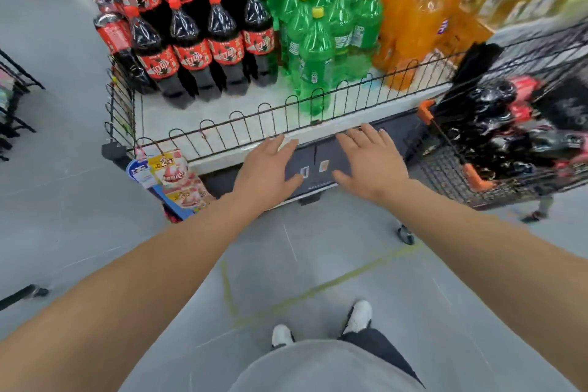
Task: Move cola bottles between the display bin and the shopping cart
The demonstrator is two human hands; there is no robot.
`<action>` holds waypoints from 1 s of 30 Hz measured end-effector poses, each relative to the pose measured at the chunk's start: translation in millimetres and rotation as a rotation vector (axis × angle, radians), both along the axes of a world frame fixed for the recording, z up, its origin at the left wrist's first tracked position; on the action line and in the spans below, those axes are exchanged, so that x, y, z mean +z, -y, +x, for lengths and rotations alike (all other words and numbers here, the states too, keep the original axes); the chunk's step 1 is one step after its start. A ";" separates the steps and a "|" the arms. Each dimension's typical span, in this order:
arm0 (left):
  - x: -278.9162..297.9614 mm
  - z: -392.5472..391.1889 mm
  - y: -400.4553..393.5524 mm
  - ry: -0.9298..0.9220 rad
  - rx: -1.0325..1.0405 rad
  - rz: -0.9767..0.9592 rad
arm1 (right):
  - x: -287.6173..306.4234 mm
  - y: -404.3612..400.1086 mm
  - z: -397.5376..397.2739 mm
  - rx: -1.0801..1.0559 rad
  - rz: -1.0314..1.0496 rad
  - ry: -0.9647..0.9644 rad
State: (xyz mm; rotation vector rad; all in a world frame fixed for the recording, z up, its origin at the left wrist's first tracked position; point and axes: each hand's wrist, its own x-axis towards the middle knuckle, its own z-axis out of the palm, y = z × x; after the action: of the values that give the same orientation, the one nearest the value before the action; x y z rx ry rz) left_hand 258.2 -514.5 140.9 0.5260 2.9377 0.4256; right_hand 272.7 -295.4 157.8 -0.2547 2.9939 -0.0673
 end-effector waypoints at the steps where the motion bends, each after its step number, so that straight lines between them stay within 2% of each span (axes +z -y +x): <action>1: -0.8 1.4 -18.6 0.002 -0.028 0.000 | -1.7 -18.9 7.7 -0.033 0.006 0.005; 6: -11.1 7.7 -123.9 0.005 -0.147 0.030 | -10.5 -126.3 43.6 -0.152 0.009 0.036; 18: -24.4 16.9 -409.5 0.047 -0.287 0.022 | -15.9 -406.4 94.1 -0.361 0.054 0.109; 23: -25.3 -0.6 -491.9 0.068 -0.361 0.042 | -18.7 -479.9 83.5 -0.424 0.070 0.148; 30: -42.6 -72.8 -584.3 0.067 -0.433 0.046 | -30.2 -558.4 22.8 -0.481 0.060 0.161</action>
State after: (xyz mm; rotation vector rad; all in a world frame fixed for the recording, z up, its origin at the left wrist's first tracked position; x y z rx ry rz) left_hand 185.4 69.8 98.3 1.0967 2.6475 0.4440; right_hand 295.5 263.0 127.6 0.4577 2.8193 -0.0436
